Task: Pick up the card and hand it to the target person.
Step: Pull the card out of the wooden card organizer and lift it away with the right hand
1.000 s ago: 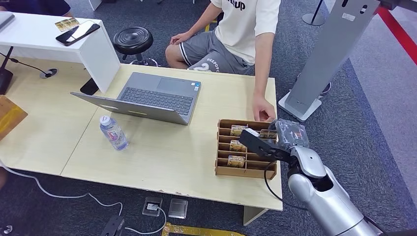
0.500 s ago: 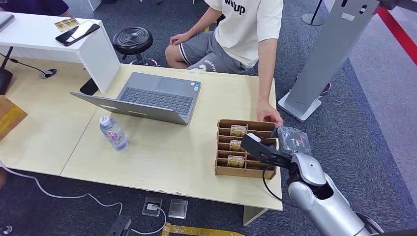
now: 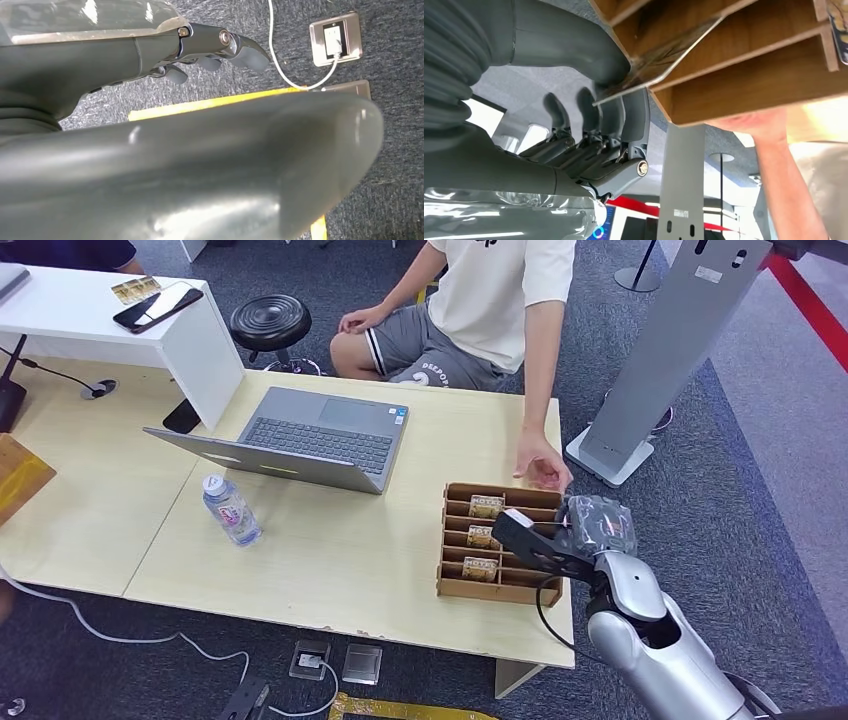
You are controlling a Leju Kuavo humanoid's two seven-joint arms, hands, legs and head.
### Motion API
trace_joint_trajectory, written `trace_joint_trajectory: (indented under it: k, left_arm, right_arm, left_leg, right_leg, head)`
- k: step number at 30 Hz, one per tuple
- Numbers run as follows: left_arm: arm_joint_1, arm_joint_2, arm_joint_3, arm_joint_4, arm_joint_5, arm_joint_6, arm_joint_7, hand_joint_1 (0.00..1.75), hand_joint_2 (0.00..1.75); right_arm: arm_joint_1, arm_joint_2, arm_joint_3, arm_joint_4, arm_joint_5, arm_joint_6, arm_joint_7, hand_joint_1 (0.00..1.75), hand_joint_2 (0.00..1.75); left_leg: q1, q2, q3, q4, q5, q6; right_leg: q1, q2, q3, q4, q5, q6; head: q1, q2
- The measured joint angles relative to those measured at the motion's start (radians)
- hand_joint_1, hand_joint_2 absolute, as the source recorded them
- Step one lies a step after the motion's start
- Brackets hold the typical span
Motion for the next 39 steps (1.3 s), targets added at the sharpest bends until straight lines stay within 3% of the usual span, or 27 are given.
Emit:
trace_joint_trajectory:
  k: [14, 39]
  left_arm:
    - [0.000, 0.011, 0.001, 0.018, 0.026, 0.000, 0.001, 0.00, 0.00]
    - [0.003, 0.012, 0.005, 0.036, 0.050, 0.000, -0.009, 0.00, 0.00]
  right_arm:
    - [-0.018, 0.019, -0.014, -0.020, 0.005, -0.025, -0.089, 1.75, 1.75]
    - [-0.077, 0.042, -0.013, -0.039, -0.115, -0.077, -0.131, 1.75, 1.75]
  left_leg:
    - [0.000, 0.000, -0.001, 0.000, 0.000, 0.000]
    - [0.000, 0.000, -0.001, 0.000, 0.000, 0.000]
  right_leg:
    - [0.000, 0.000, 0.000, 0.000, 0.000, 0.000]
    - [0.000, 0.000, 0.000, 0.000, 0.000, 0.000]
  head:
    - [-0.001, 0.000]
    - [0.000, 0.000]
